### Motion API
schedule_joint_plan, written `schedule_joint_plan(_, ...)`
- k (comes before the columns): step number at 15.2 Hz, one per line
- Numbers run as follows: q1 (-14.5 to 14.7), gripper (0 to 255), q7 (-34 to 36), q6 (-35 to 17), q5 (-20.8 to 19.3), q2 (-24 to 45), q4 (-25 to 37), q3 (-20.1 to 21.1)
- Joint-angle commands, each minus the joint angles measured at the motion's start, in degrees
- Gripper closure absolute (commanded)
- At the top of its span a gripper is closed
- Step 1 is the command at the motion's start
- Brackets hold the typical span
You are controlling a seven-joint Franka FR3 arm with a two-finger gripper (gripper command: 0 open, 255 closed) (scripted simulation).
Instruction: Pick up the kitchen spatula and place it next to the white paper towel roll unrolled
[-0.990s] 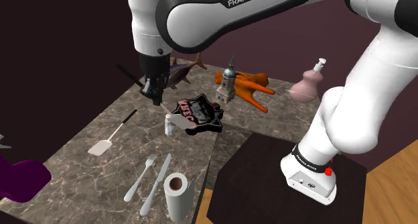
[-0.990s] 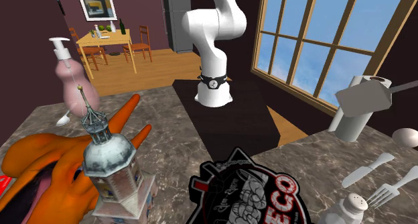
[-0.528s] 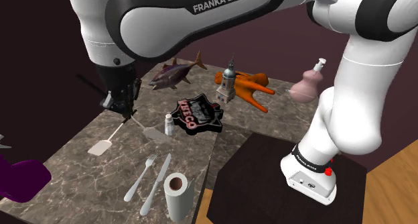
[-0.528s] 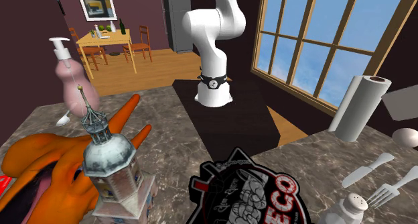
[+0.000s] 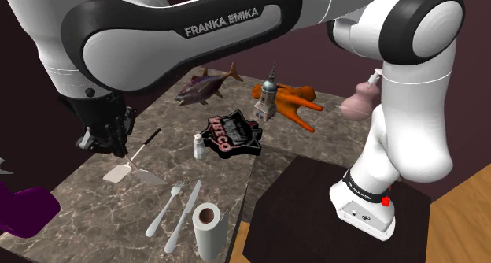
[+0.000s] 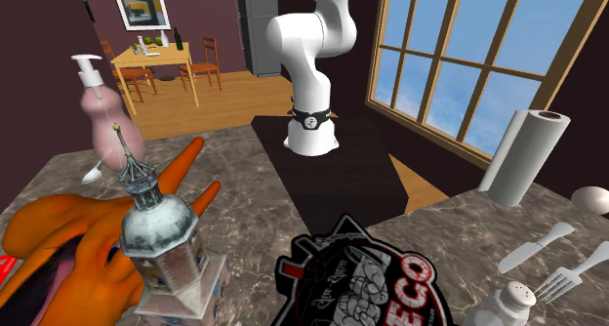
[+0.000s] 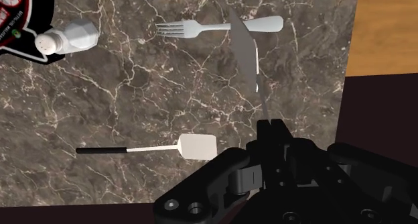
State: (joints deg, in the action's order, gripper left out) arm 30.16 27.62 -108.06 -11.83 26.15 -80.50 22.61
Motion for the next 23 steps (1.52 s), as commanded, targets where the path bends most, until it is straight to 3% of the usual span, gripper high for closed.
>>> schedule_joint_plan(1, -0.09, 255, 0.11, -1.42, -0.16, 0.28, -1.15, -0.1)
schedule_joint_plan(23, 0.05, 255, 2.21, -15.68, -2.82, 5.29, -10.79, -1.58)
